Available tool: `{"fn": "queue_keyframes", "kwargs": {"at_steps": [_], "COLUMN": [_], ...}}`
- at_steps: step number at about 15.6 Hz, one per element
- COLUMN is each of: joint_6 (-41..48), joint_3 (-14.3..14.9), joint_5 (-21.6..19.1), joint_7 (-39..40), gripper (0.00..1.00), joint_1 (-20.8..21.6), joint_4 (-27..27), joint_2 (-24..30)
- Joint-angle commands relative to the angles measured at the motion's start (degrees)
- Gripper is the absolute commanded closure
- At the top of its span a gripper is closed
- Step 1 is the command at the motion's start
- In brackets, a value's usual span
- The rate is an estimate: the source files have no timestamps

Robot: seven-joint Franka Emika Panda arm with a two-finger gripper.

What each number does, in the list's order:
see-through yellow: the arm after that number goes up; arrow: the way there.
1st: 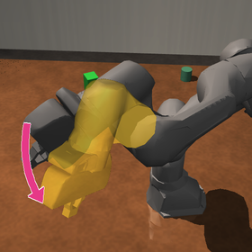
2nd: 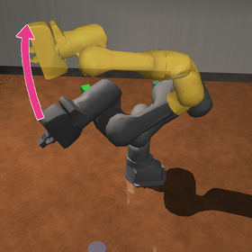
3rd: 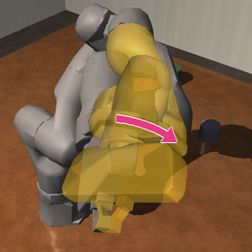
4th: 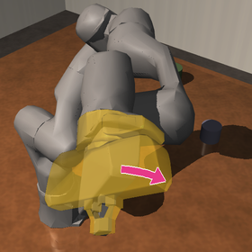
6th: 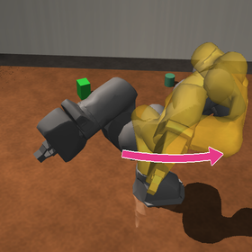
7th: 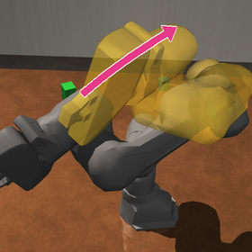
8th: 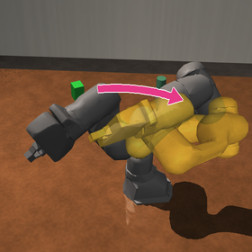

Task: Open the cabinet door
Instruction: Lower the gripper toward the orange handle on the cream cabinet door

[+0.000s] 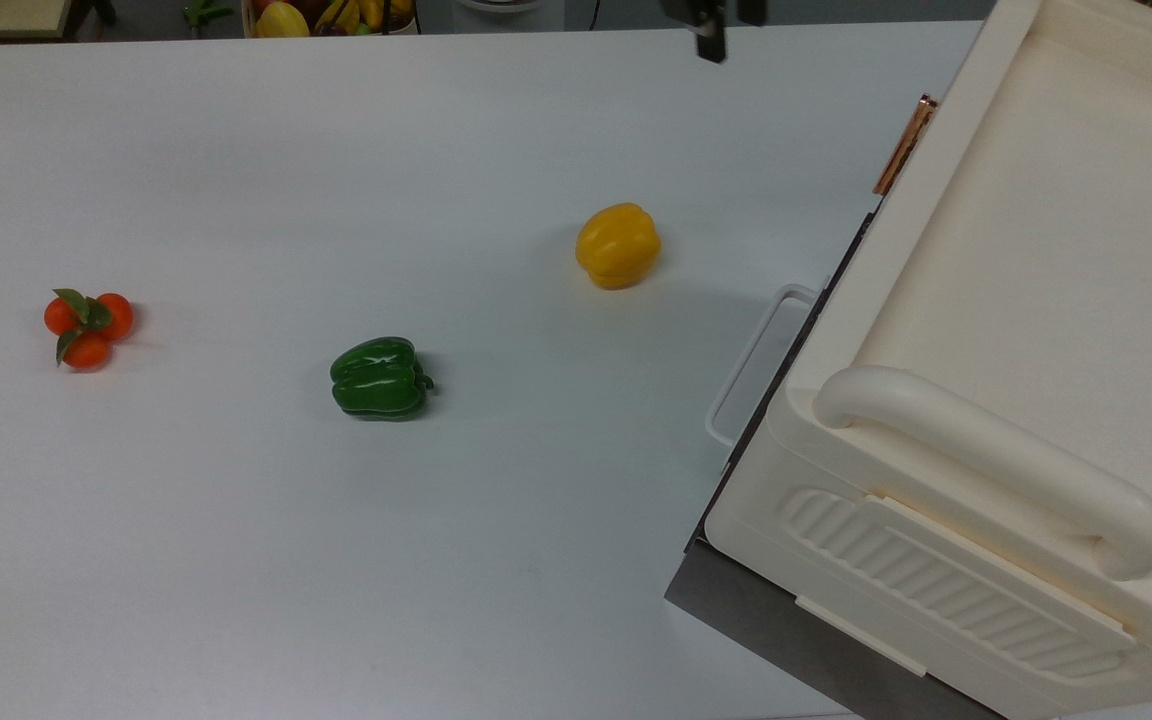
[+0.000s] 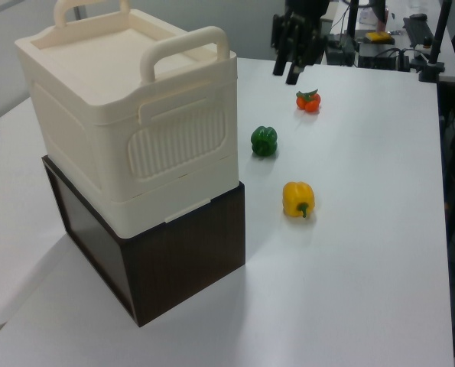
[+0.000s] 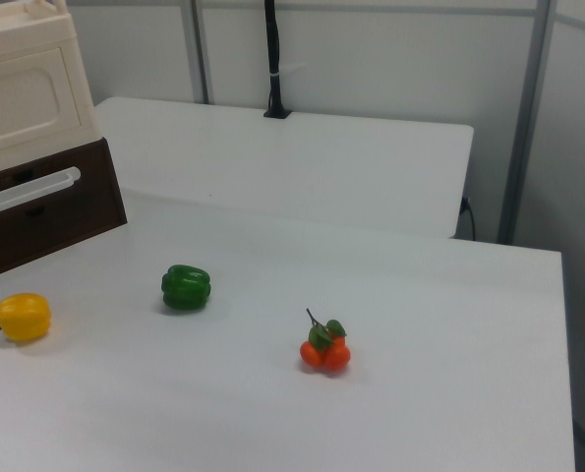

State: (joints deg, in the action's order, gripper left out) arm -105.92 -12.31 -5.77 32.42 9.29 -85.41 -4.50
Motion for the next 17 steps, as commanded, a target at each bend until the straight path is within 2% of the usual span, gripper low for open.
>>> {"fn": "queue_keyframes", "kwargs": {"at_steps": [1, 4, 7, 11, 15, 17], "joint_6": [-7.09, -10.97, -14.31, -18.44, -21.87, -22.75], "joint_3": [-2.37, -3.07, -4.47, -5.97, -6.24, -7.03], "joint_5": [-0.65, -0.74, -0.74, -0.65, -0.56, -0.04], "joint_7": [-1.22, -1.22, -1.57, -2.81, -3.86, -3.69], "gripper": [0.58, 0.66, 0.69, 0.69, 0.69, 0.76], "joint_1": [0.46, 1.25, 1.34, 1.34, 1.43, 1.43], "joint_4": [1.21, 1.30, 1.21, 1.21, 1.21, 0.95], "joint_2": [-3.22, -4.55, -5.51, -6.83, -7.98, -7.98]}}
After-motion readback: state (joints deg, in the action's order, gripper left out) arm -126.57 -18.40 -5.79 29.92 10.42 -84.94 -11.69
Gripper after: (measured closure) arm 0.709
